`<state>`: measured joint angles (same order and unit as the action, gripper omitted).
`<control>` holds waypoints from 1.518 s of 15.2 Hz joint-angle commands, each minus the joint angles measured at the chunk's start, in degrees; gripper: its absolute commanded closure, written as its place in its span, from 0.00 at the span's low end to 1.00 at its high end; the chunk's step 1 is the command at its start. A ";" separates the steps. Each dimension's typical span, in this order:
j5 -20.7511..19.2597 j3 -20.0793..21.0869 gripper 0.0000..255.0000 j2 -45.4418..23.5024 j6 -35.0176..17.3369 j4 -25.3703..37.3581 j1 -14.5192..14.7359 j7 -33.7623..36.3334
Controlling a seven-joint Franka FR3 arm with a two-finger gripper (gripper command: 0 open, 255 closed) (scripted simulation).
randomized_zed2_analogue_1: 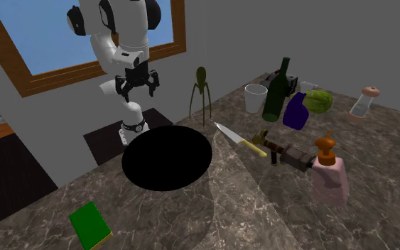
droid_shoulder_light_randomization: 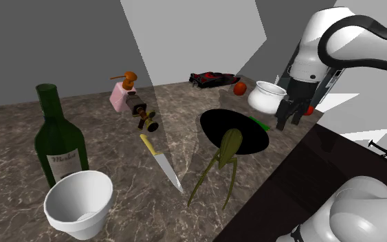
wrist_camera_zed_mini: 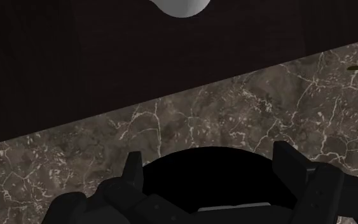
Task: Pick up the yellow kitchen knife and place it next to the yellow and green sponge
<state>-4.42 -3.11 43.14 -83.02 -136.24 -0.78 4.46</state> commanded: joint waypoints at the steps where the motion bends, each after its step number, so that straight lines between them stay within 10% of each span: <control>1: 0.00 0.00 0.00 0.00 0.00 0.00 0.00 0.00; 23: 12.90 10.09 0.00 -36.60 -25.94 12.38 8.63 9.89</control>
<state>8.13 6.45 8.89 -108.13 -125.57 7.43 13.77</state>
